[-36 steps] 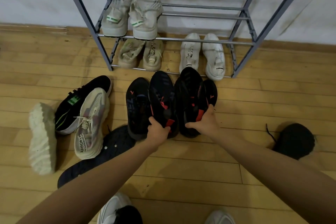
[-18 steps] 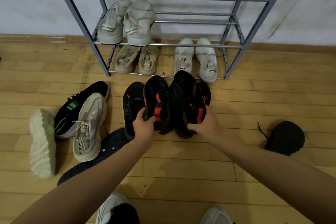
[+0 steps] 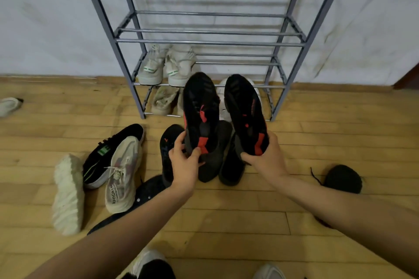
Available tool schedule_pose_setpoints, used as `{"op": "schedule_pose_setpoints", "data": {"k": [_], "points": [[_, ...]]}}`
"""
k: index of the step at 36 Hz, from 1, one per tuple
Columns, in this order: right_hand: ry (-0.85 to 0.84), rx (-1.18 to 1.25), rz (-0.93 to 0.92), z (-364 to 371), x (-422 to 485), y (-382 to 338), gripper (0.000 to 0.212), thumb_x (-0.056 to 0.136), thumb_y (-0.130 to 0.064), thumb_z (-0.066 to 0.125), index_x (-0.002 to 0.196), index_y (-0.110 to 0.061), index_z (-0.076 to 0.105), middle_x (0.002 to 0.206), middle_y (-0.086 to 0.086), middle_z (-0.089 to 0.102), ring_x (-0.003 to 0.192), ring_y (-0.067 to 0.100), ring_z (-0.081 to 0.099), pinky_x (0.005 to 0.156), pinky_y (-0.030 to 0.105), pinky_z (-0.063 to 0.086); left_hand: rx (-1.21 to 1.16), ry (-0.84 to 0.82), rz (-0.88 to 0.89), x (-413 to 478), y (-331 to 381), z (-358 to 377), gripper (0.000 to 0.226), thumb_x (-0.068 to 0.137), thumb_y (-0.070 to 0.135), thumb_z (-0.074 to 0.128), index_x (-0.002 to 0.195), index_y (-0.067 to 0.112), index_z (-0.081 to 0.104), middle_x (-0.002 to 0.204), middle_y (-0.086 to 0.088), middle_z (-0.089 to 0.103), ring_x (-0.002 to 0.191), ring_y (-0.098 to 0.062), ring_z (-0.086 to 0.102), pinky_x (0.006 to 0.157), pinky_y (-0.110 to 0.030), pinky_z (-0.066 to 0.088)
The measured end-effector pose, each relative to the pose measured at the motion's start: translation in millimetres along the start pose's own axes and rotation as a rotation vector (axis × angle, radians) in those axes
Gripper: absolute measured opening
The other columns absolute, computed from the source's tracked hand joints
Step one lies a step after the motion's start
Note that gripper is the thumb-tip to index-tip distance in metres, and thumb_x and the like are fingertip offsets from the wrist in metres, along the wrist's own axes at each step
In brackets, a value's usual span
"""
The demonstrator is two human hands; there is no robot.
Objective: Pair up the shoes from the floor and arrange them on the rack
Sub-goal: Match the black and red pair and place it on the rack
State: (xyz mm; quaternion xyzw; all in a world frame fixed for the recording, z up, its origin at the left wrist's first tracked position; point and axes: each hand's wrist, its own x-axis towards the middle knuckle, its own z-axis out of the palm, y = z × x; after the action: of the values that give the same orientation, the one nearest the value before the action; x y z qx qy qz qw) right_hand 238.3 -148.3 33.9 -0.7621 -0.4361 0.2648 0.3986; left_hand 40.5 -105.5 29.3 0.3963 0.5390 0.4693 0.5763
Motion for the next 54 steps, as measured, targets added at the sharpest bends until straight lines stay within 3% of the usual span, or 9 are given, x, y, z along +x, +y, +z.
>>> {"op": "schedule_pose_setpoints", "data": {"k": [3,7,12,16,23,31,35,40,54], "points": [[0.044,0.004,0.023,-2.2,15.1,-16.9,0.084,0.062,-0.031,0.084,0.132,-0.021,0.037,0.111,-0.007,0.049,0.103,0.014,0.049,0.08,0.025,0.041,-0.007,-0.04,0.014,11.1,17.7,9.7,0.053,0.091,0.006,0.056,0.136,0.031,0.044,0.127,-0.01,0.05,0.103,-0.023,0.064,0.08,-0.045,0.059],[0.076,0.041,0.074,-6.8,47.2,-38.8,0.085,0.064,-0.029,0.083,0.135,-0.02,0.037,0.122,-0.002,0.054,0.112,0.019,0.053,0.085,0.028,0.045,-0.103,-0.066,-0.046,34.8,41.8,31.4,0.054,0.09,0.0,0.054,0.135,0.029,0.046,0.095,0.006,0.066,0.09,-0.015,0.069,0.074,-0.038,0.06],[0.096,0.078,0.157,-15.2,98.0,-55.9,0.083,0.065,-0.031,0.082,0.136,-0.017,0.042,0.126,0.004,0.055,0.116,0.026,0.054,0.097,0.04,0.048,-0.093,-0.09,-0.069,72.7,68.5,63.8,0.055,0.09,-0.003,0.052,0.137,0.023,0.045,0.097,0.005,0.064,0.085,-0.014,0.065,0.076,-0.043,0.058],[0.108,0.031,0.166,-20.1,137.4,-60.6,0.081,0.064,-0.035,0.081,0.134,-0.015,0.044,0.127,0.006,0.056,0.115,0.027,0.055,0.096,0.043,0.049,-0.039,-0.112,-0.036,103.3,86.4,88.1,0.051,0.088,-0.007,0.05,0.134,0.016,0.047,0.104,-0.002,0.06,0.102,-0.027,0.061,0.077,-0.044,0.057],[0.182,-0.049,0.077,-17.4,195.4,-55.6,0.083,0.064,-0.036,0.08,0.133,-0.013,0.041,0.116,0.006,0.056,0.108,0.028,0.057,0.074,0.029,0.043,0.014,-0.167,-0.082,155.1,91.3,124.4,0.051,0.089,-0.007,0.05,0.134,0.016,0.047,0.129,-0.015,0.056,0.114,-0.037,0.056,0.083,-0.053,0.055],[0.205,-0.102,0.049,-19.4,247.2,-51.0,0.088,0.064,-0.036,0.079,0.137,-0.013,0.035,0.123,0.011,0.054,0.11,0.03,0.055,0.075,0.029,0.042,0.039,-0.169,-0.048,191.8,87.6,153.4,0.048,0.091,-0.004,0.05,0.133,0.02,0.048,0.13,-0.016,0.054,0.104,-0.029,0.058,0.067,-0.037,0.057],[0.204,-0.165,0.054,-19.2,263.3,-46.5,0.088,0.064,-0.038,0.079,0.137,-0.013,0.036,0.125,0.011,0.054,0.112,0.03,0.054,0.074,0.029,0.039,0.06,-0.145,-0.041,208.4,82.2,161.8,0.047,0.091,-0.003,0.051,0.132,0.021,0.05,0.134,-0.017,0.047,0.107,-0.032,0.058,0.079,-0.047,0.058],[0.187,-0.18,0.072,-10.7,274.8,-39.0,0.089,0.063,-0.043,0.078,0.137,-0.013,0.037,0.129,0.01,0.052,0.117,0.03,0.052,0.077,0.03,0.039,0.021,-0.155,-0.035,217.8,72.7,165.8,0.047,0.092,-0.002,0.049,0.133,0.022,0.047,0.118,-0.009,0.057,0.082,-0.015,0.059,0.068,-0.038,0.058],[0.132,-0.01,0.047,-7.4,277.8,-31.7,0.089,0.065,-0.034,0.077,0.139,-0.01,0.033,0.128,0.009,0.051,0.114,0.026,0.053,0.086,0.035,0.049,0.057,-0.216,-0.012,220.7,64.6,166.2,0.036,0.097,0.011,0.048,0.132,0.023,0.048,0.12,-0.006,0.059,0.086,-0.01,0.06,0.074,-0.035,0.057]]}}
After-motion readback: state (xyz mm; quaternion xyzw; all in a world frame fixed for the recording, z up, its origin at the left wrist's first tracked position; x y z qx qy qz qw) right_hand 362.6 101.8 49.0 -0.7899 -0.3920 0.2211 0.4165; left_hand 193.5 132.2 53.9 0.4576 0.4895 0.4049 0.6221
